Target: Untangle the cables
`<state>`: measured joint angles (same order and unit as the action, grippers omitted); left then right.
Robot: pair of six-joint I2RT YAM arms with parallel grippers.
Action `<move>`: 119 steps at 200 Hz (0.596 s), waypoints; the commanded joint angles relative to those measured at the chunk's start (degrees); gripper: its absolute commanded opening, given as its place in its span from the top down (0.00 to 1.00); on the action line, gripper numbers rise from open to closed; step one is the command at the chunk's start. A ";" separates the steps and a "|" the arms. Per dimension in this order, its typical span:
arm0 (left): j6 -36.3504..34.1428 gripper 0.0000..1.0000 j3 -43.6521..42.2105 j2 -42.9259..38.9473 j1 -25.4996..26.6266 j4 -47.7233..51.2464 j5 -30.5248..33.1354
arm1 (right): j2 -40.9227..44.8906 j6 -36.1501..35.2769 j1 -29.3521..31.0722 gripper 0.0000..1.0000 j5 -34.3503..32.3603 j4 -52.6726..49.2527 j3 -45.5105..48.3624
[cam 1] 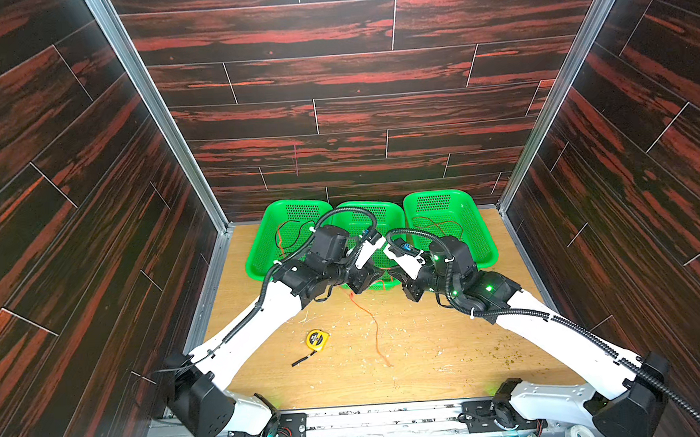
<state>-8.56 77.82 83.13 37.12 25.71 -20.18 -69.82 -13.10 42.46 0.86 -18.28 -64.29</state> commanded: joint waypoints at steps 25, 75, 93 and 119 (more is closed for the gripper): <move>0.19 1.00 2.43 -0.63 -0.43 -2.32 -1.79 | 3.25 4.60 -0.64 0.81 -9.10 3.73 1.80; 3.57 1.00 0.33 -3.80 -0.83 -5.47 -4.47 | 14.66 18.08 -14.54 0.50 2.49 13.92 16.19; 4.76 1.00 0.06 -4.58 -0.83 -6.80 -4.84 | 16.54 18.06 -15.30 0.49 11.12 18.12 20.89; 7.49 1.00 -0.17 -5.37 -0.83 -9.74 -5.64 | 17.22 24.66 -14.60 0.49 28.47 37.17 31.23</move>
<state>-3.81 78.11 80.36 36.47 19.90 -24.03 -53.17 4.10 27.18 11.09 1.08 -40.47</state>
